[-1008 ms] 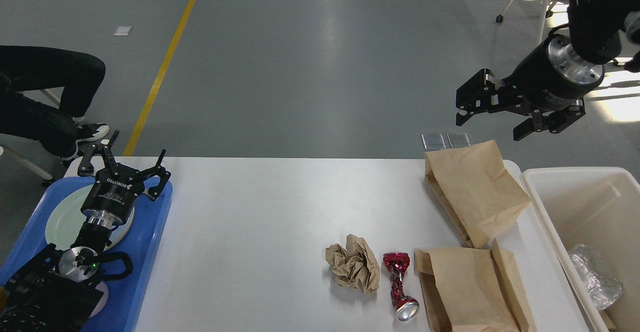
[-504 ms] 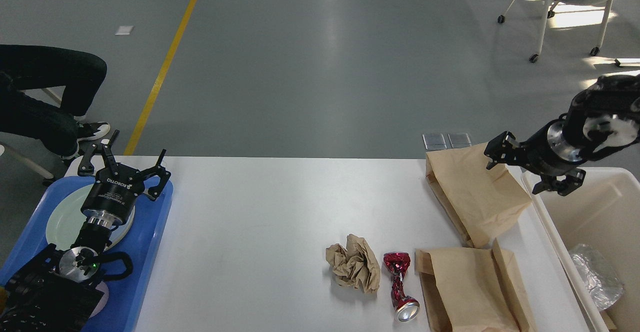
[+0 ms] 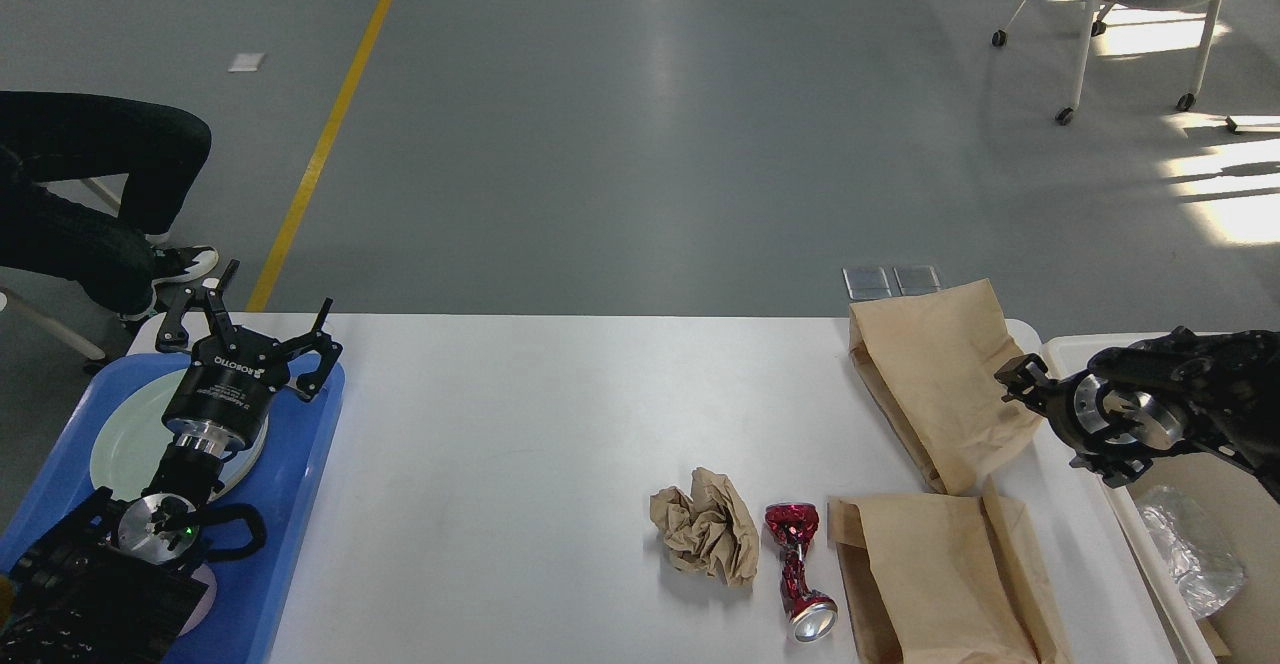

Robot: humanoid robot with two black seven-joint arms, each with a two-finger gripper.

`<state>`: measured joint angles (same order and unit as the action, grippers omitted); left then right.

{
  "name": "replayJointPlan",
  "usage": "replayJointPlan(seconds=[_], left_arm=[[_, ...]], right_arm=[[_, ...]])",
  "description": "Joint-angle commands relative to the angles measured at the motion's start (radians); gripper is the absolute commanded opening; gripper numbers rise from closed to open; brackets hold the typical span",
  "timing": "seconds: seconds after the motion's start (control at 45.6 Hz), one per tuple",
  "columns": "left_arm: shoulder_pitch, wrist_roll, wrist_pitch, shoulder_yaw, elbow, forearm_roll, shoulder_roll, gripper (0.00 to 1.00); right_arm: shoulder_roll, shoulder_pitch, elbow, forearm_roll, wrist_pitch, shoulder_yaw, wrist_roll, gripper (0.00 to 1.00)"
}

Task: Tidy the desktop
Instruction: 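Grasp the farther brown paper bag with the right gripper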

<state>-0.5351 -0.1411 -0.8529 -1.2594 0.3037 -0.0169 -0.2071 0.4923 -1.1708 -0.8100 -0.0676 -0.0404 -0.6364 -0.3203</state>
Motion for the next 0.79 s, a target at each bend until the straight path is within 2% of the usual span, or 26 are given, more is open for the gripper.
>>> replayJointPlan(seconds=[0.0, 0.132, 0.307, 0.416, 0.526, 0.548, 0.614, 0.636, 0.701, 0.767], left_arm=[[0.0, 0.0, 0.0, 0.0, 0.0, 0.0, 0.0, 0.97], [0.0, 0.0, 0.0, 0.0, 0.0, 0.0, 0.0, 0.97], [0.0, 0.0, 0.0, 0.0, 0.0, 0.0, 0.0, 0.97], [0.001, 0.0, 0.0, 0.0, 0.0, 0.0, 0.0, 0.97], [0.0, 0.0, 0.0, 0.0, 0.0, 0.0, 0.0, 0.97], [0.0, 0.0, 0.0, 0.0, 0.0, 0.0, 0.0, 0.97], [0.0, 0.0, 0.0, 0.0, 0.0, 0.0, 0.0, 0.97], [0.0, 0.0, 0.0, 0.0, 0.0, 0.0, 0.0, 0.97], [0.0, 0.0, 0.0, 0.0, 0.0, 0.0, 0.0, 0.97], [0.001, 0.0, 0.0, 0.0, 0.0, 0.0, 0.0, 0.97]], right_arm=[[-0.009, 0.008, 0.009, 0.0, 0.01, 0.015, 0.0, 1.0], [-0.023, 0.011, 0.037, 0.003, 0.031, 0.027, 0.0, 1.0], [-0.093, 0.086, 0.152, 0.002, 0.079, 0.027, 0.003, 1.0], [-0.101, 0.095, 0.155, 0.002, 0.1, 0.032, 0.004, 0.96], [-0.101, 0.097, 0.146, 0.002, 0.108, 0.044, 0.004, 0.73], [-0.103, 0.099, 0.143, 0.002, 0.105, 0.044, 0.004, 0.65], [-0.109, 0.099, 0.14, 0.0, 0.097, 0.046, 0.004, 0.29], [-0.112, 0.1, 0.14, -0.001, 0.096, 0.047, 0.004, 0.21], [-0.123, 0.111, 0.14, -0.003, 0.103, 0.064, 0.006, 0.08], [-0.124, 0.115, 0.14, -0.003, 0.106, 0.107, 0.004, 0.06]])
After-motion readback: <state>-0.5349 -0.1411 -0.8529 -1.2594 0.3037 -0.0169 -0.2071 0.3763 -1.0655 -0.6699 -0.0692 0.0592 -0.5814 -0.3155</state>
